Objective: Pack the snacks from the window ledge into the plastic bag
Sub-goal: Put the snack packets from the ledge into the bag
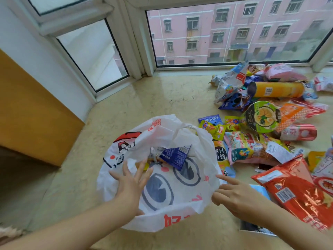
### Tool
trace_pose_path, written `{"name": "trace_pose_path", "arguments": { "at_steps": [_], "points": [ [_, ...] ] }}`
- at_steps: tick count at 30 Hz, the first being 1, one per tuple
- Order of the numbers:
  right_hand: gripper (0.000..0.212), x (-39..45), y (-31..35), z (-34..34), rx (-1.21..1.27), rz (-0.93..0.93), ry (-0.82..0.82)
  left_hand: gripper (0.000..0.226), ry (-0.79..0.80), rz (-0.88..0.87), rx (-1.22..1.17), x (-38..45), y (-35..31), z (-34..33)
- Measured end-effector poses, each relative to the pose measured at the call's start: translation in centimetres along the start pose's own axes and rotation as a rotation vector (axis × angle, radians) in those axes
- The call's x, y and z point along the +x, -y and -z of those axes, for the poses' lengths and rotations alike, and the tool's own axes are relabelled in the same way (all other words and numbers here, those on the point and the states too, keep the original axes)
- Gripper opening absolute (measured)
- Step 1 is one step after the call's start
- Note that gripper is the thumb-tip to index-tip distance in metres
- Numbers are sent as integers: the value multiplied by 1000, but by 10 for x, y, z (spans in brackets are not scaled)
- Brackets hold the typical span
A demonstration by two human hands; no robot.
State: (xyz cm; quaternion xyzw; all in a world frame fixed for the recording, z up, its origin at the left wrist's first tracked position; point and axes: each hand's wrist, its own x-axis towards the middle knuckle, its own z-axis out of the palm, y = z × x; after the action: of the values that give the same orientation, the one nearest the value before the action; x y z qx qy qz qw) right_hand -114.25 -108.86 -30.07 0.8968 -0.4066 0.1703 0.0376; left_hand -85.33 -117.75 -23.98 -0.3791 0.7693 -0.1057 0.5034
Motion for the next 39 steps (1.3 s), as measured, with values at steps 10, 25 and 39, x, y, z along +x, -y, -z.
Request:
{"name": "trace_pose_path", "arguments": {
  "at_steps": [10, 25, 39],
  "points": [
    [21, -1, 14, 3, 165, -77, 74, 113, 109, 35, -85, -18, -9, -31],
    [36, -14, -31, 16, -84, -600, -176, 29, -1255, -293, -642, 28, -99, 100],
    [119, -33, -109, -24, -244, -735, 503, 118, -492, 59, -1002, 118, -192, 163]
  ]
}}
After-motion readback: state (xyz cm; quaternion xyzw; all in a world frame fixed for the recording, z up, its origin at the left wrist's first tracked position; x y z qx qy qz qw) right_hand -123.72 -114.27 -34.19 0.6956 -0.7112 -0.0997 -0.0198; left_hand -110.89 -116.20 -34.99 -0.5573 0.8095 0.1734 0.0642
